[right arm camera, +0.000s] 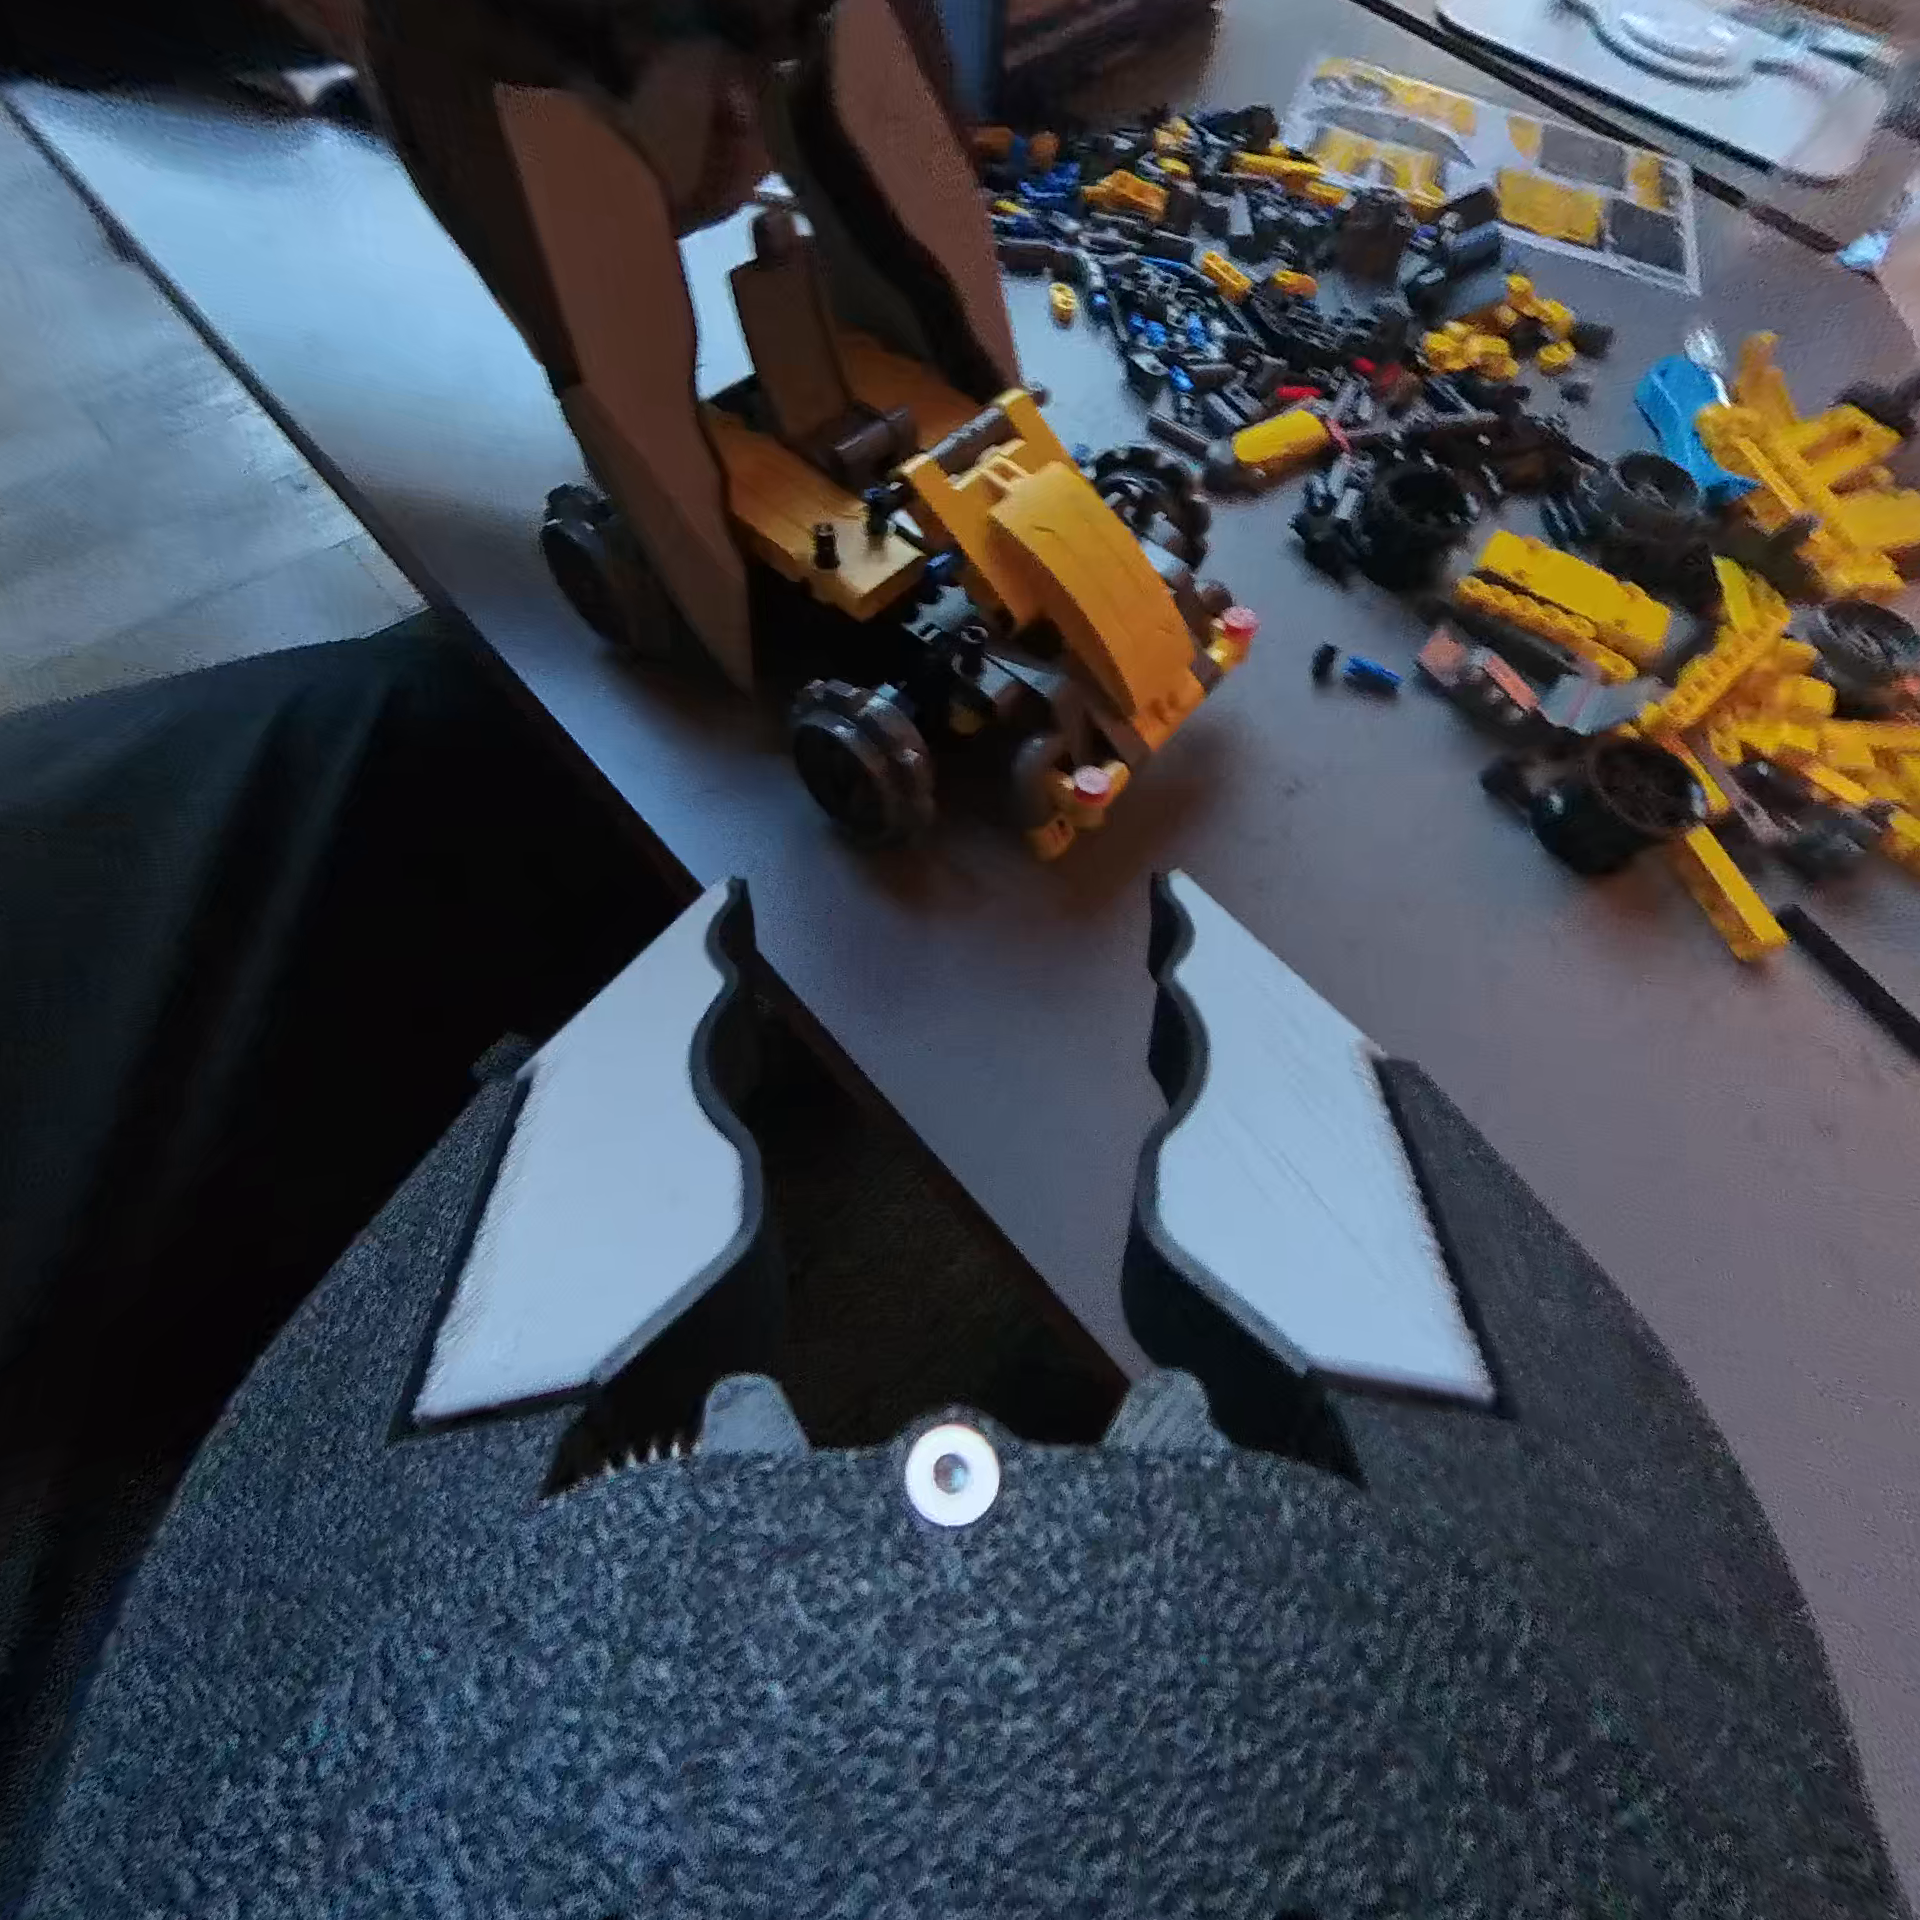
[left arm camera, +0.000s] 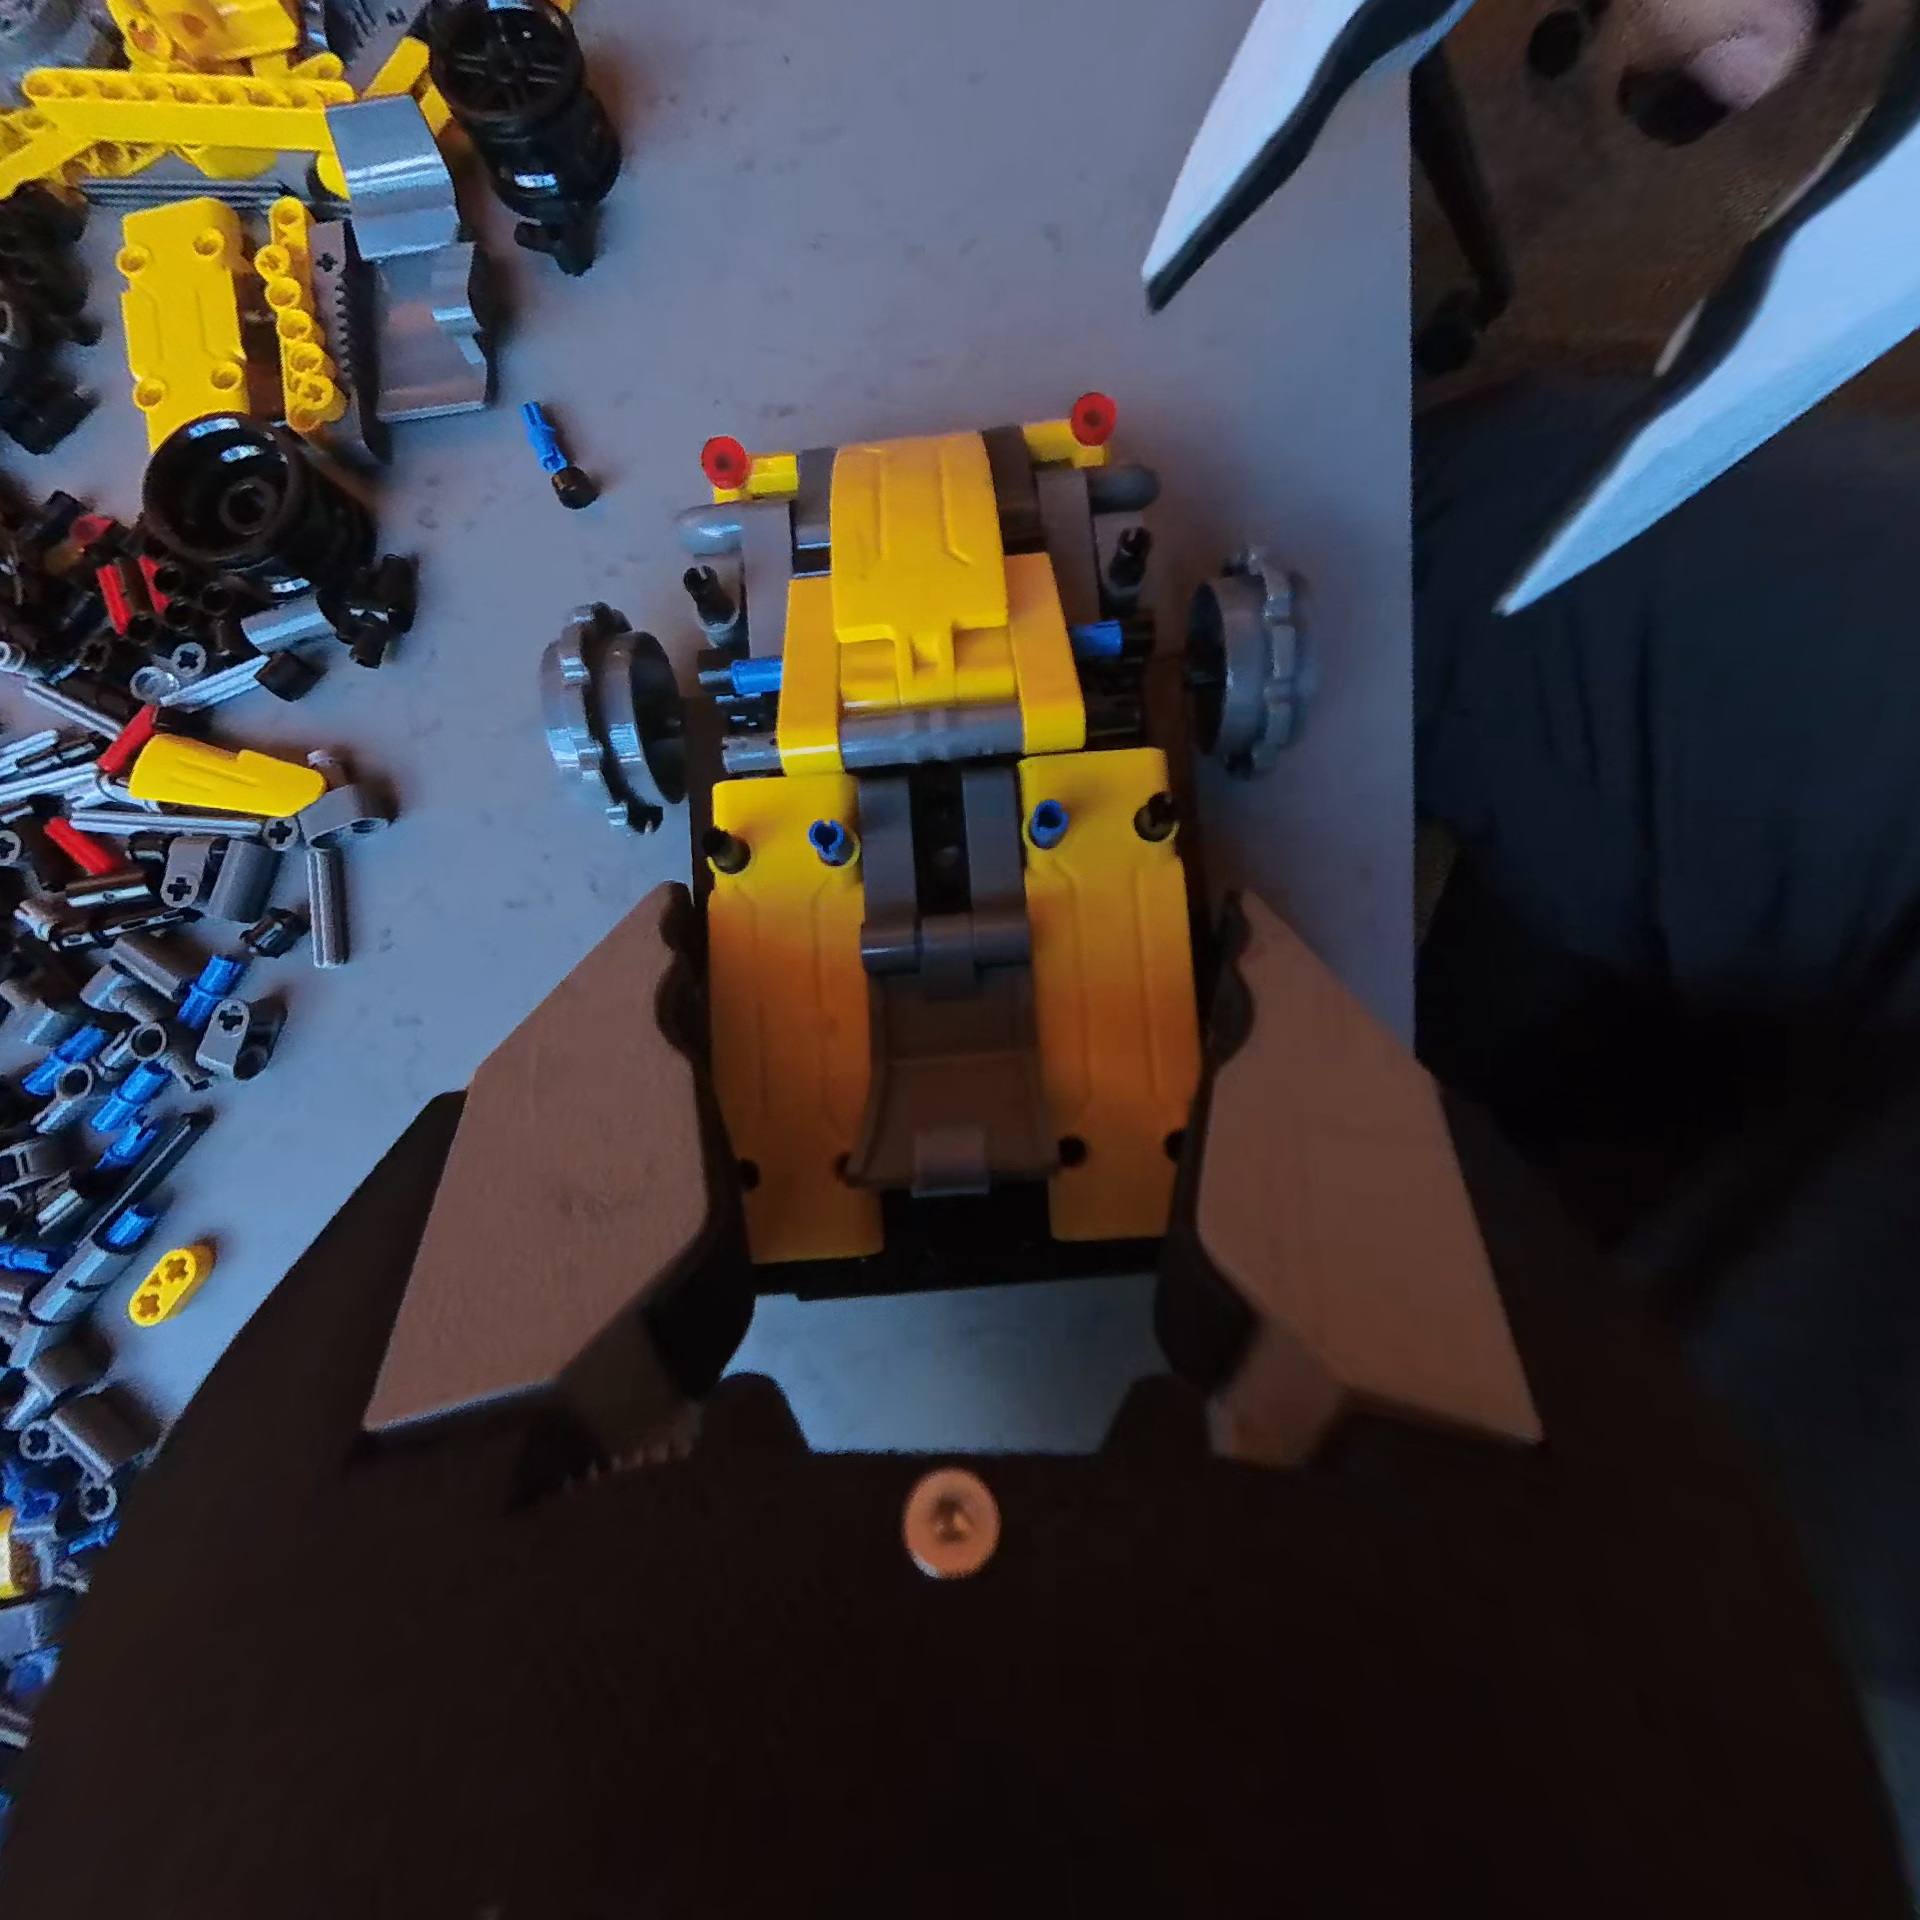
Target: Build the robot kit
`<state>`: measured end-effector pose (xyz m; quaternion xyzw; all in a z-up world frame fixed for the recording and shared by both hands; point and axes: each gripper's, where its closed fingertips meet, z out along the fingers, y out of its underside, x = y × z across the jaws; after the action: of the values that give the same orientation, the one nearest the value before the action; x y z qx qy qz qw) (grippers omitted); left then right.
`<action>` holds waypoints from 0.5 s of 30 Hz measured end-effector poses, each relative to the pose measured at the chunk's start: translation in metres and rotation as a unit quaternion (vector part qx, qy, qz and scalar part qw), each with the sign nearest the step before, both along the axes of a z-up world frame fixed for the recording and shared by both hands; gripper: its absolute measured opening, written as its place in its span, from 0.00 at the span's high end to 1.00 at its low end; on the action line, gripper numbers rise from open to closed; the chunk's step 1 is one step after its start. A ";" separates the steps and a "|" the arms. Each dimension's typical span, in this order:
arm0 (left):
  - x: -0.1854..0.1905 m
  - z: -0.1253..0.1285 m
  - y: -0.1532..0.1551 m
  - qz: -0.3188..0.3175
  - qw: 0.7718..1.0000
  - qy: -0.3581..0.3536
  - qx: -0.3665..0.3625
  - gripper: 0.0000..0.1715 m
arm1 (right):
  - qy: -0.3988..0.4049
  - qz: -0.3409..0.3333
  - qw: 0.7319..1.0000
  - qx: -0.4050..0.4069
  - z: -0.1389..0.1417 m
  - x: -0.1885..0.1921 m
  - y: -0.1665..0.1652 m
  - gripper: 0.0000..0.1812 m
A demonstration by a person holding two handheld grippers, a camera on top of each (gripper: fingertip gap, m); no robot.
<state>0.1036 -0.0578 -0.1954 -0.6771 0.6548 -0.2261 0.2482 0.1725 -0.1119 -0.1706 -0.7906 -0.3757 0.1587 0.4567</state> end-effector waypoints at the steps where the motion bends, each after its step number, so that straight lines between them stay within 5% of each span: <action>1: -0.002 0.000 0.000 -0.001 1.000 0.000 -0.001 0.45 | -0.003 0.014 1.000 0.000 -0.003 -0.004 0.001 0.58; 6: -0.018 0.001 -0.007 0.005 1.000 0.017 -0.009 0.38 | -0.016 0.077 0.997 0.018 0.005 -0.005 0.011 0.58; 15: -0.033 0.034 0.006 0.019 0.994 -0.078 0.078 0.40 | 0.045 0.180 0.982 0.021 0.019 -0.002 0.039 0.51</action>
<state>0.0702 -0.0518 -0.1613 -0.6480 0.6362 -0.2222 0.3548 0.1706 -0.0731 -0.1519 -0.6924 -0.4943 0.2651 0.4537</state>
